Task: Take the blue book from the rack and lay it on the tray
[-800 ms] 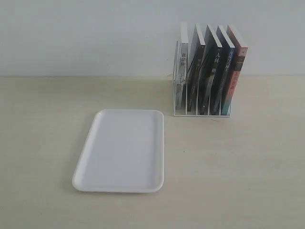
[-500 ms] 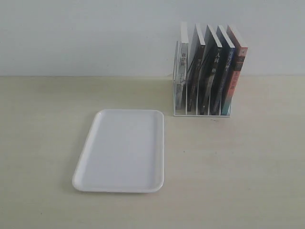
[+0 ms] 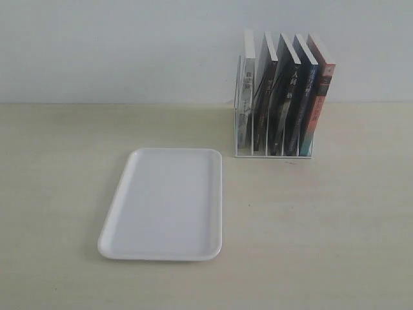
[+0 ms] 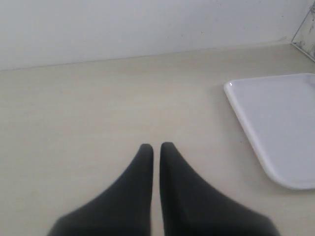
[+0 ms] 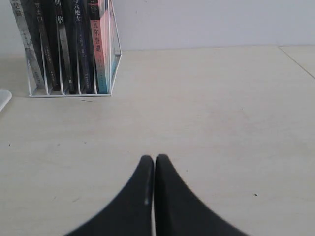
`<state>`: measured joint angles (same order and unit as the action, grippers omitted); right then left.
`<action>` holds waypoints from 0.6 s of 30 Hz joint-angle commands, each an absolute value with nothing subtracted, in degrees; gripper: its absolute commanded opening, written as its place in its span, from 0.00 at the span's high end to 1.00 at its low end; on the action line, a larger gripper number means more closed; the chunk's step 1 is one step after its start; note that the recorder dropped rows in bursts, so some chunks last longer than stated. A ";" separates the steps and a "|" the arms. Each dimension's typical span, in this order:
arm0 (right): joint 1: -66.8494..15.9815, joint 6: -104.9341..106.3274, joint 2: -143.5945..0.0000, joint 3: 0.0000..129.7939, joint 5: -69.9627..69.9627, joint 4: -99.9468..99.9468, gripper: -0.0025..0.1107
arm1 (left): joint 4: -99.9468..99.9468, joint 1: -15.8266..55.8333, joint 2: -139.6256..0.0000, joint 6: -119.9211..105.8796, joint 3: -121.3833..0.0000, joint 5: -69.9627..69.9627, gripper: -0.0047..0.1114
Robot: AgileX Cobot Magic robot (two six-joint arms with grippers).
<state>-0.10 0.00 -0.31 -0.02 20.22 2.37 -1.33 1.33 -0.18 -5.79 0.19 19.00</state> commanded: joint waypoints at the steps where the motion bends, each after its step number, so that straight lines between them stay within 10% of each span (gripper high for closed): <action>1: 0.00 0.00 0.00 0.00 19.55 2.46 0.98 | -1.46 1.22 0.00 -6.02 0.00 18.10 0.92; 18: 0.00 0.00 0.00 0.00 -7.99 1.64 0.98 | -1.46 1.22 0.00 -6.02 0.00 18.10 0.92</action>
<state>-0.10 0.00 -0.31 -0.02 0.53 1.99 -1.33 1.33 -0.18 -5.79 0.19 19.00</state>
